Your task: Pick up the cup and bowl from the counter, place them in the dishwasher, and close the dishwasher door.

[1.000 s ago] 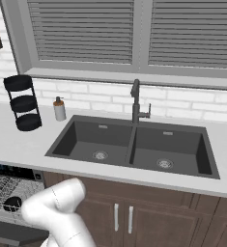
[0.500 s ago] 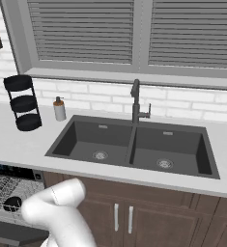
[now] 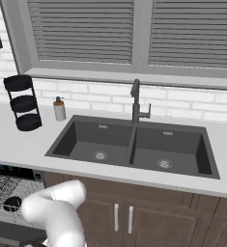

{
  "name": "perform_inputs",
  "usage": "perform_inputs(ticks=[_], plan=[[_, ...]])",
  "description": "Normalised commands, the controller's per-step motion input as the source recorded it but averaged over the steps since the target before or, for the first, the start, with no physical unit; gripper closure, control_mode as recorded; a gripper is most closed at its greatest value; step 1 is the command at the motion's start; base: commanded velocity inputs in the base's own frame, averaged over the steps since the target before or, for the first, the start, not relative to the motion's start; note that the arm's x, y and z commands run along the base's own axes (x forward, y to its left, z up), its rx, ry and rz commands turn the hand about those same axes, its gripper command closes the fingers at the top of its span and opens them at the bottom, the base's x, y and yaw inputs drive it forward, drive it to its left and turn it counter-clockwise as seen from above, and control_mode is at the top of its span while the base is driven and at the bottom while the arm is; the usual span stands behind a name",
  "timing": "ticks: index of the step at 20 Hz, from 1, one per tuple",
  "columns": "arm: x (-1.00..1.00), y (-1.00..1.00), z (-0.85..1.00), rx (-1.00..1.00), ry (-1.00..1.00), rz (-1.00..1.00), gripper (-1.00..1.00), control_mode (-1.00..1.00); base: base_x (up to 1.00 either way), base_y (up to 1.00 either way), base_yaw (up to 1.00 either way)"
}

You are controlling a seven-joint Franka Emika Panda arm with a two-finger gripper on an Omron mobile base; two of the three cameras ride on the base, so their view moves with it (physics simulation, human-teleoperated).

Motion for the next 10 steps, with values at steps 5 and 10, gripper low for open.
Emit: perform_inputs(ticks=[5, 10], plan=[[-0.06, 0.42, -0.36, 0.0, 0.05, 0.04, -1.0, -1.0, 0.0, 0.0, 0.0], [-0.15, 0.49, -0.44, 0.0, 0.12, 0.08, -1.0, -1.0, 0.0, 0.0, 0.0]])
